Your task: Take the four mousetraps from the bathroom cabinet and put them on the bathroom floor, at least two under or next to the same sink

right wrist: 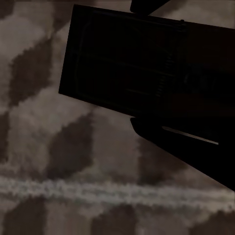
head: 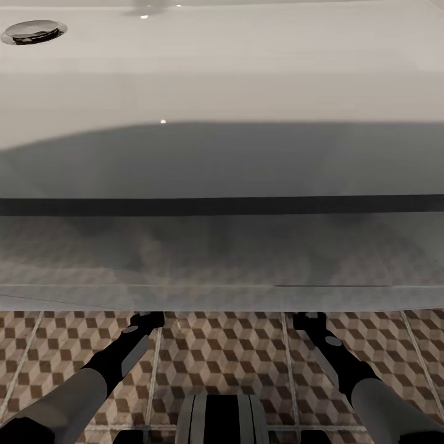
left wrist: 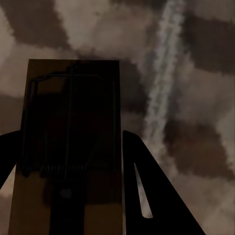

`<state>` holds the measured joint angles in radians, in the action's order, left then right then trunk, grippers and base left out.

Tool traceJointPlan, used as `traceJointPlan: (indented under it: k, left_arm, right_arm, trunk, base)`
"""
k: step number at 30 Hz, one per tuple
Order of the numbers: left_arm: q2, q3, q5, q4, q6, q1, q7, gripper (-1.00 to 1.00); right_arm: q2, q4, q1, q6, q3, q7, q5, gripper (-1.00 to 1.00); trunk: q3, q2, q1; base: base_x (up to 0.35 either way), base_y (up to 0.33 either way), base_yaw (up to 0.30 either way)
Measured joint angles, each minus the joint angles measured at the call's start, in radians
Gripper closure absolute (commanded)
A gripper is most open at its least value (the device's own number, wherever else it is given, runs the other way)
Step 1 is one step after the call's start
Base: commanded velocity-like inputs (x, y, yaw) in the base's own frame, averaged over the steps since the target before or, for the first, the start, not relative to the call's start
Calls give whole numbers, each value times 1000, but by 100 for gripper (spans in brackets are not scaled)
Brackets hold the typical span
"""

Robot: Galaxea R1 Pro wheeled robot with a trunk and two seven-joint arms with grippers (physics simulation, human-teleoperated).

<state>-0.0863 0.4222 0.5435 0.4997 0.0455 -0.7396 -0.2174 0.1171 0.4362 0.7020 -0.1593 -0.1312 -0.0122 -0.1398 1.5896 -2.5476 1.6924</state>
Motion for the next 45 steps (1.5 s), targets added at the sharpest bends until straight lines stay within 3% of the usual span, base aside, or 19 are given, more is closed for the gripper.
traceJointPlan:
  k: [45]
  left_arm:
    - [2, 7, 3, 0, 1, 0, 9, 100]
  right_arm:
    - [0, -1, 0, 0, 0, 0, -2, 100]
  trunk:
    - [0, 0, 0]
  base:
    - [0, 0, 0]
